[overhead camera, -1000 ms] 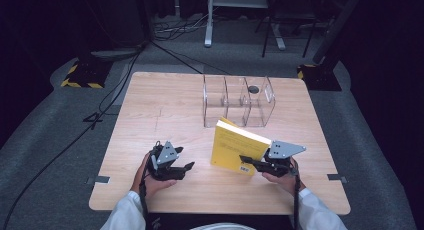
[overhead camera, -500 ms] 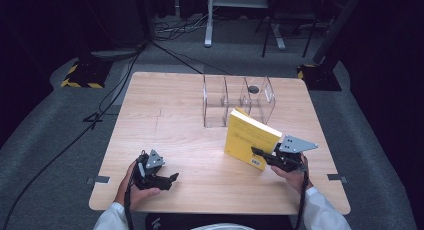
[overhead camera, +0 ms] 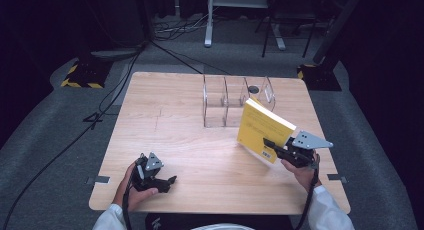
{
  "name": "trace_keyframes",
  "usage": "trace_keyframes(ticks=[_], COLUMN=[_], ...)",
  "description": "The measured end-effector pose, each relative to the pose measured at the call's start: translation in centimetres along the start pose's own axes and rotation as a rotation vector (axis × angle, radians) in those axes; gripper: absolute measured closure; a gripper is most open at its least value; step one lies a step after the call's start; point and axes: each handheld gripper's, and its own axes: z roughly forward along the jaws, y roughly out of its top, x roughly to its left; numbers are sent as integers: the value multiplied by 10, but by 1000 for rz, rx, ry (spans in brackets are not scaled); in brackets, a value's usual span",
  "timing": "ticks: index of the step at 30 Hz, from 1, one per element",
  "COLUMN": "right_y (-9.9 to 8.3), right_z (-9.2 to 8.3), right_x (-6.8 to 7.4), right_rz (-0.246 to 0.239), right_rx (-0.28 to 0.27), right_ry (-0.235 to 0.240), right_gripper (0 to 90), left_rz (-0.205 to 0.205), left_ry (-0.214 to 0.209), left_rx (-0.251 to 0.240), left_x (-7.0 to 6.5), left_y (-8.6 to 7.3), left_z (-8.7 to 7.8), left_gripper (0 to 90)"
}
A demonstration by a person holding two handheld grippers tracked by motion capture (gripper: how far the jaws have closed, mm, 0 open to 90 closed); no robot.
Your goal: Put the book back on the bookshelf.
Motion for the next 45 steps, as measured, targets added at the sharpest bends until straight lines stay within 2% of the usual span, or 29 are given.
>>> trace_keyframes(ticks=[6, 12, 13, 17, 22, 30, 34, 35, 45], right_y=[9, 17, 19, 24, 34, 55, 64, 68, 74], right_z=[-14, -23, -24, -27, -25, -16, -5, 2, 34], right_x=[-9, -16, -17, -21, -25, -34, -38, -40, -57], right_rz=[6, 14, 15, 21, 15, 15, 4, -2, 24], right_rx=[-39, -70, -74, -90, -98, -99, -85, -72, -18], right_ry=[-79, -127, -141, -162, -198, -242, -268, -288, -355], right_gripper=[764, 764, 764, 764, 764, 764, 763, 764, 764], left_rz=[-5, 11, -3, 9, 1, 7, 9, 7, 7], left_ry=[6, 13, 6, 9, 6, 7, 6, 5, 7], left_rx=[-12, -12, -14, -4, -4, -4, -6, -6, -6], left_x=[1, 3, 2, 3, 3, 3, 3, 3, 3], left_y=[-1, 0, 0, 1, 1, 1, 1, 1, 1], left_z=[1, 2, 2, 2, 2, 2, 2, 2, 2], left_gripper=[144, 140, 138, 134, 134, 132, 131, 132, 132])
